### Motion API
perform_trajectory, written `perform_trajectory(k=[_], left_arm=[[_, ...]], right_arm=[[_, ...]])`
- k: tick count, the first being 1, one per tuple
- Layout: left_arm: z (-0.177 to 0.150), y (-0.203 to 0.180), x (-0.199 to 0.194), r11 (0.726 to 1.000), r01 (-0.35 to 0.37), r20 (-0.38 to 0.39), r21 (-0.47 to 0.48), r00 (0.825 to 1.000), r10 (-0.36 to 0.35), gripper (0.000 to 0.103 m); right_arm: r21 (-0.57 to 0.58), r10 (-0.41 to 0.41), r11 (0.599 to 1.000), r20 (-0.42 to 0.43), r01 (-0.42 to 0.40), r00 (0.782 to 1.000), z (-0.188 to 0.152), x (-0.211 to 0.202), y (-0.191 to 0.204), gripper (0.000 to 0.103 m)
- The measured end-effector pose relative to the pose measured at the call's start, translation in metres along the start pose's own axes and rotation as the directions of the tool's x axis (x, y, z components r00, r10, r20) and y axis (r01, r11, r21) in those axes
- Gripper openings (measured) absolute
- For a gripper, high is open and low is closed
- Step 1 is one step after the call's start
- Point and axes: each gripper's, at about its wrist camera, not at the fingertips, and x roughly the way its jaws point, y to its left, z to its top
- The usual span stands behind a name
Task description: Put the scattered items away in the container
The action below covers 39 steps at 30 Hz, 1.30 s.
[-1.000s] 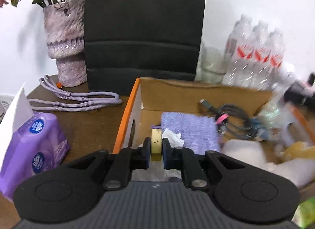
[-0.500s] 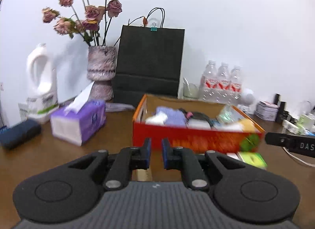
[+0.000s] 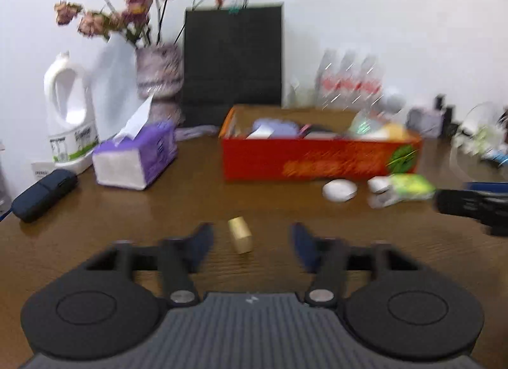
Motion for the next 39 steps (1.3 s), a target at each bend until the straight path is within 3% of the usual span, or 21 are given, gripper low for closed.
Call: perform_trajectory(k=[4, 7, 8, 14, 19, 21, 23, 27, 32, 35, 39], left_arm=[[0.011, 0.006, 0.041, 1.0, -0.025, -0.062, -0.02, 0.998, 0.023, 0.06], [0.015, 0.013, 0.065, 0.998, -0.002, -0.129, -0.065, 0.992, -0.006, 0.015], [0.014, 0.016, 0.067, 0.996, 0.027, -0.136, -0.088, 0.99, -0.038, 0.012], [0.007, 0.024, 0.047, 0.99, 0.064, -0.085, -0.129, 0.993, -0.076, 0.012], [0.01, 0.026, 0.031, 0.986, 0.086, -0.028, -0.14, 0.995, -0.091, 0.012], [0.013, 0.027, 0.029, 0.986, 0.086, -0.017, -0.144, 0.996, -0.089, 0.012], [0.014, 0.027, 0.03, 0.985, 0.09, -0.013, -0.15, 0.996, -0.093, 0.012], [0.015, 0.022, 0.033, 0.985, 0.104, -0.01, -0.136, 0.994, -0.106, 0.012], [0.016, 0.012, 0.017, 0.984, 0.135, 0.056, -0.113, 0.99, -0.129, 0.012], [0.013, 0.005, 0.0, 0.98, 0.159, 0.108, -0.117, 0.983, -0.146, 0.012], [0.001, -0.012, -0.03, 0.977, 0.166, 0.208, -0.136, 0.969, -0.136, 0.012]], right_arm=[[-0.009, 0.003, 1.0, -0.036, -0.003, 0.999, -0.003, 0.017, -0.002, 0.072], [-0.018, 0.002, 1.0, -0.044, -0.003, 0.999, -0.005, 0.027, -0.004, 0.072], [-0.02, 0.004, 1.0, -0.044, -0.005, 0.999, -0.005, 0.029, -0.005, 0.072], [-0.041, 0.013, 0.999, -0.082, -0.016, 0.997, 0.01, 0.065, -0.011, 0.068], [-0.08, 0.017, 0.996, -0.146, -0.029, 0.989, 0.025, 0.123, -0.011, 0.051], [-0.094, -0.024, 0.996, -0.188, 0.006, 0.982, 0.025, 0.14, -0.011, 0.041], [-0.082, -0.06, 0.996, -0.205, 0.044, 0.977, 0.022, 0.148, -0.015, 0.038], [-0.06, -0.073, 0.996, -0.198, 0.063, 0.977, 0.02, 0.139, -0.021, 0.011], [0.027, -0.021, 0.999, -0.174, 0.026, 0.985, 0.014, 0.113, -0.023, 0.009], [0.031, 0.007, 0.999, -0.06, -0.005, 0.998, 0.017, 0.073, -0.013, 0.009], [0.018, 0.018, 1.0, 0.082, -0.02, 0.996, 0.011, 0.019, -0.002, 0.009]])
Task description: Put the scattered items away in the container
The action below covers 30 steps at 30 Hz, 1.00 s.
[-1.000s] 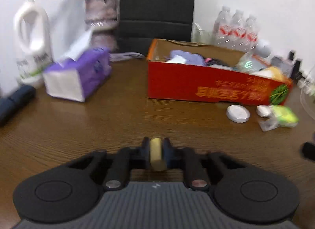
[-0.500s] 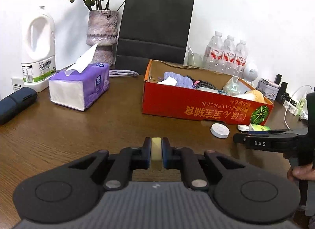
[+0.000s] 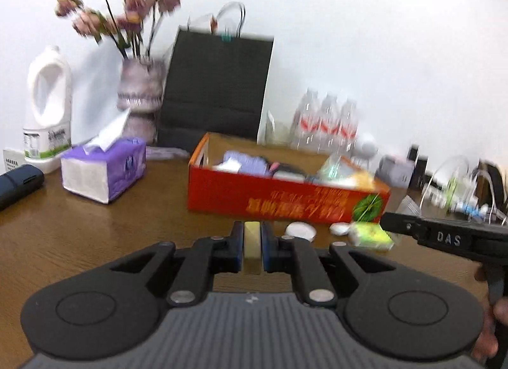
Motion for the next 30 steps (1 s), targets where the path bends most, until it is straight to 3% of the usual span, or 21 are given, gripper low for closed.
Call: perform_trajectory(k=[3, 8, 16, 19, 23, 26, 28, 30], left_arm=[[-0.004, -0.019, -0.023, 0.999, -0.013, 0.087, 0.031, 0.996, 0.011, 0.012], [0.001, -0.027, -0.045, 1.0, -0.009, 0.152, 0.024, 0.988, 0.005, 0.012], [0.02, -0.018, -0.026, 1.0, 0.011, 0.152, -0.001, 0.988, -0.01, 0.012], [0.046, -0.015, 0.009, 1.0, 0.021, 0.148, 0.013, 0.989, -0.023, 0.012], [0.099, -0.01, 0.085, 0.999, 0.031, 0.1, 0.036, 0.994, -0.034, 0.012], [0.135, -0.001, 0.157, 0.997, 0.07, -0.031, 0.013, 0.997, -0.069, 0.012], [0.152, 0.003, 0.207, 0.996, 0.085, -0.142, -0.008, 0.986, -0.086, 0.012], [0.163, 0.006, 0.252, 0.999, 0.053, -0.233, -0.003, 0.971, -0.052, 0.012]], right_arm=[[-0.029, -0.02, 0.999, 0.075, 0.022, 0.997, -0.004, -0.027, 0.009, 0.009], [-0.03, -0.026, 0.999, 0.168, 0.031, 0.985, -0.014, -0.065, 0.012, 0.009], [-0.003, -0.036, 0.999, 0.181, 0.038, 0.983, -0.004, -0.057, 0.003, 0.009], [-0.011, -0.038, 0.999, 0.182, 0.041, 0.983, 0.013, -0.035, -0.006, 0.009], [0.02, -0.034, 0.999, 0.166, 0.031, 0.986, 0.064, 0.016, -0.029, 0.009], [0.061, -0.002, 0.998, 0.094, -0.004, 0.996, 0.107, 0.07, -0.052, 0.01], [0.089, -0.002, 0.996, -0.012, 0.003, 1.0, 0.13, 0.113, -0.068, 0.01], [0.118, -0.002, 0.993, -0.137, 0.019, 0.991, 0.145, 0.158, -0.083, 0.01]])
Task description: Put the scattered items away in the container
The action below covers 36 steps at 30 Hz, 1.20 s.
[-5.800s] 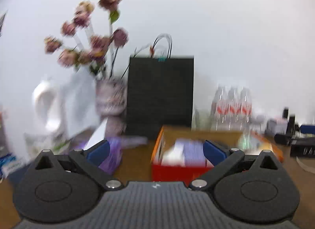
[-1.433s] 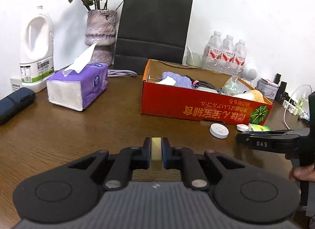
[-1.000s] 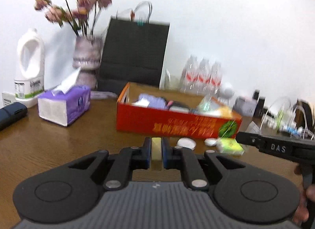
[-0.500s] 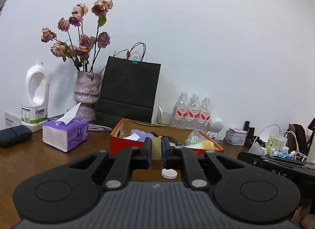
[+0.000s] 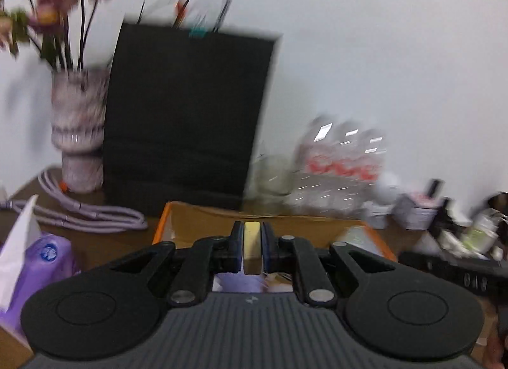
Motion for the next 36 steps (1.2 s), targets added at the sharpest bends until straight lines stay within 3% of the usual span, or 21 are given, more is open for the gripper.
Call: perform_trajectory(k=[2, 4, 7, 11, 12, 13, 14, 16, 18, 19, 20, 24, 29, 32, 34, 36], left_arm=[[0.016, 0.004, 0.036, 0.997, -0.064, -0.076, 0.035, 0.995, 0.066, 0.012], [0.025, 0.011, 0.074, 0.994, -0.092, -0.208, 0.064, 0.973, 0.104, 0.012], [0.027, 0.023, 0.12, 0.988, -0.14, -0.365, 0.065, 0.918, 0.154, 0.012], [0.018, 0.031, 0.149, 0.977, -0.199, -0.461, 0.079, 0.861, 0.213, 0.015], [0.016, 0.032, 0.151, 0.977, -0.195, -0.473, 0.081, 0.855, 0.21, 0.018], [0.016, 0.033, 0.15, 0.98, -0.181, -0.483, 0.088, 0.852, 0.201, 0.031], [0.017, 0.035, 0.15, 0.982, -0.165, -0.49, 0.095, 0.851, 0.19, 0.047], [0.02, 0.037, 0.144, 0.987, -0.135, -0.503, 0.087, 0.85, 0.16, 0.06], [0.025, 0.041, 0.135, 0.992, -0.113, -0.541, 0.048, 0.833, 0.121, 0.067], [0.028, 0.042, 0.13, 0.994, -0.109, -0.553, 0.028, 0.826, 0.107, 0.076], [0.03, 0.043, 0.124, 0.994, -0.111, -0.56, 0.014, 0.822, 0.1, 0.082], [0.034, 0.043, 0.093, 0.994, -0.114, -0.572, -0.006, 0.815, 0.09, 0.085], [0.032, 0.035, 0.054, 0.992, -0.124, -0.56, 0.002, 0.822, 0.104, 0.097], [0.024, 0.025, 0.037, 0.993, -0.115, -0.569, 0.02, 0.815, 0.106, 0.1], [0.018, 0.021, 0.024, 0.989, -0.143, -0.538, 0.029, 0.832, 0.135, 0.101], [0.011, 0.016, 0.003, 0.983, -0.182, -0.446, 0.037, 0.877, 0.179, 0.103]], right_arm=[[0.009, -0.024, 1.0, -0.125, 0.025, 0.992, 0.014, 0.038, -0.01, 0.01], [0.02, -0.04, 0.999, -0.264, 0.047, 0.964, 0.024, 0.076, -0.021, 0.01], [0.023, -0.075, 0.995, -0.449, 0.096, 0.89, 0.024, 0.122, -0.031, 0.01], [-0.034, -0.114, 0.993, -0.585, 0.116, 0.803, 0.016, 0.157, -0.028, 0.014], [-0.045, -0.123, 0.992, -0.599, 0.121, 0.791, 0.014, 0.162, -0.027, 0.014], [-0.054, -0.131, 0.991, -0.607, 0.124, 0.784, 0.013, 0.166, -0.026, 0.027], [-0.054, -0.131, 0.991, -0.615, 0.124, 0.778, 0.014, 0.168, -0.025, 0.032], [-0.028, -0.105, 0.993, -0.623, 0.112, 0.775, 0.016, 0.168, -0.022, 0.053], [-0.01, -0.087, 0.995, -0.621, 0.103, 0.779, 0.025, 0.164, -0.017, 0.062], [-0.009, -0.083, 0.995, -0.616, 0.098, 0.784, 0.029, 0.159, -0.014, 0.067], [-0.004, -0.078, 0.995, -0.607, 0.095, 0.791, 0.033, 0.155, -0.012, 0.069], [0.029, -0.053, 0.996, -0.574, 0.085, 0.817, 0.05, 0.131, -0.003, 0.08], [0.004, -0.093, 0.993, -0.559, 0.116, 0.824, 0.05, 0.101, 0.007, 0.083], [-0.026, -0.114, 0.993, -0.547, 0.119, 0.829, 0.042, 0.087, 0.016, 0.091], [-0.038, -0.121, 0.992, -0.535, 0.119, 0.836, 0.033, 0.079, 0.022, 0.091], [-0.033, -0.116, 0.993, -0.483, 0.115, 0.868, 0.026, 0.068, 0.028, 0.091]])
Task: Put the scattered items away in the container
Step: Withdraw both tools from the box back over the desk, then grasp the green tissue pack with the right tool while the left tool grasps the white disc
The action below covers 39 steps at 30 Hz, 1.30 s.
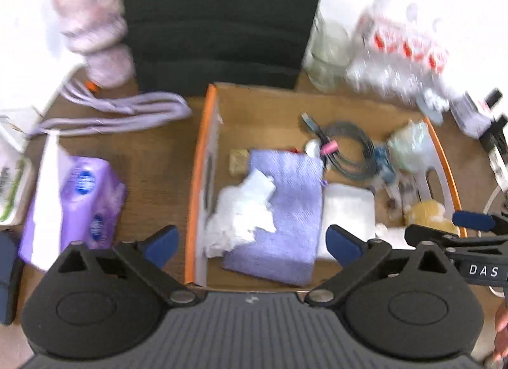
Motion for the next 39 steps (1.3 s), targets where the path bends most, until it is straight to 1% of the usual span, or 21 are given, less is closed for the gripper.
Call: perform_trajectory(k=[2, 3, 5, 7, 9, 12, 13, 15, 17, 18, 21, 22, 23, 24, 27, 28, 29, 31, 33, 36, 39], left_arm=[[-0.021, -0.004, -0.016, 1.0, -0.018, 0.139, 0.018, 0.99, 0.015, 0.103], [-0.031, -0.007, -0.023, 0.999, -0.02, 0.208, 0.039, 0.978, 0.012, 0.103], [-0.048, -0.012, -0.032, 0.996, -0.041, 0.32, 0.073, 0.947, 0.015, 0.103], [-0.061, -0.017, -0.037, 0.993, -0.073, 0.398, 0.088, 0.917, 0.032, 0.103], [-0.071, -0.019, -0.04, 0.993, -0.076, 0.426, 0.091, 0.904, 0.03, 0.103], [-0.082, -0.022, -0.044, 0.994, -0.049, 0.432, 0.1, 0.902, 0.001, 0.103], [-0.087, -0.023, -0.046, 0.994, -0.047, 0.439, 0.098, 0.898, 0.0, 0.103], [-0.103, -0.023, -0.053, 0.995, -0.042, 0.471, 0.086, 0.882, -0.003, 0.103], [-0.13, -0.022, -0.059, 0.998, -0.019, 0.514, 0.065, 0.858, -0.017, 0.103], [-0.146, -0.022, -0.062, 0.998, -0.007, 0.526, 0.059, 0.85, -0.025, 0.103], [-0.198, -0.02, -0.069, 0.999, 0.006, 0.547, 0.039, 0.837, -0.027, 0.103], [-0.216, -0.019, -0.072, 0.999, 0.015, 0.55, 0.032, 0.834, -0.03, 0.103], [-0.233, -0.018, -0.074, 0.999, 0.03, 0.546, 0.029, 0.837, -0.041, 0.103], [-0.25, -0.016, -0.074, 0.998, 0.053, 0.526, 0.036, 0.848, -0.065, 0.103], [-0.29, -0.014, -0.072, 0.99, 0.122, 0.412, 0.072, 0.9, -0.141, 0.103], [-0.3, -0.014, -0.073, 0.988, 0.129, 0.385, 0.081, 0.911, -0.15, 0.103], [-0.307, -0.014, -0.074, 0.987, 0.133, 0.373, 0.095, 0.914, -0.159, 0.103], [-0.311, -0.017, -0.076, 0.986, 0.11, 0.379, 0.127, 0.913, -0.151, 0.103], [-0.301, -0.021, -0.073, 0.983, 0.086, 0.406, 0.159, 0.903, -0.145, 0.103], [-0.269, -0.031, -0.058, 0.978, 0.067, 0.424, 0.195, 0.894, -0.146, 0.103], [-0.229, -0.049, -0.034, 0.968, 0.055, 0.421, 0.246, 0.894, -0.157, 0.102]], right_arm=[[-0.013, 0.0, 1.0, 0.11, 0.002, 0.994, -0.014, -0.011, 0.006, 0.091], [-0.034, -0.004, 0.999, 0.186, 0.01, 0.982, -0.023, -0.017, 0.009, 0.092], [-0.073, -0.009, 0.997, 0.298, 0.032, 0.954, -0.04, -0.025, 0.014, 0.093], [-0.087, -0.009, 0.995, 0.385, 0.046, 0.923, -0.056, -0.03, 0.017, 0.093], [-0.087, 0.003, 0.995, 0.437, 0.039, 0.899, -0.069, -0.035, 0.016, 0.093], [-0.079, 0.007, 0.996, 0.485, 0.036, 0.875, -0.082, -0.043, 0.015, 0.094], [-0.076, 0.004, 0.996, 0.494, 0.039, 0.87, -0.087, -0.045, 0.015, 0.095], [-0.076, 0.002, 0.996, 0.498, 0.042, 0.867, -0.098, -0.048, 0.016, 0.095], [-0.068, 0.001, 0.997, 0.509, 0.039, 0.861, -0.116, -0.053, 0.016, 0.095], [-0.062, 0.002, 0.997, 0.52, 0.036, 0.854, -0.129, -0.056, 0.015, 0.095], [-0.053, 0.013, 0.998, 0.566, 0.021, 0.824, -0.173, -0.068, 0.011, 0.098], [-0.05, 0.01, 0.999, 0.576, 0.022, 0.818, -0.19, -0.071, 0.01, 0.102], [-0.043, 0.005, 0.999, 0.584, 0.024, 0.812, -0.208, -0.074, 0.008, 0.103], [-0.038, -0.002, 0.999, 0.582, 0.03, 0.813, -0.228, -0.076, 0.007, 0.103], [-0.024, -0.021, 0.999, 0.558, 0.042, 0.829, -0.279, -0.082, 0.003, 0.103], [-0.02, -0.028, 0.999, 0.543, 0.047, 0.839, -0.294, -0.084, 0.002, 0.103], [-0.012, -0.035, 0.999, 0.535, 0.049, 0.844, -0.306, -0.086, 0.001, 0.103], [0.005, -0.038, 0.999, 0.527, 0.042, 0.849, -0.324, -0.091, -0.003, 0.103], [0.007, -0.037, 0.999, 0.521, 0.04, 0.853, -0.329, -0.091, -0.007, 0.103], [0.006, -0.032, 0.999, 0.502, 0.033, 0.865, -0.314, -0.084, -0.012, 0.103], [-0.03, 0.0, 0.999, 0.494, 0.017, 0.869, -0.284, -0.072, -0.013, 0.097]])
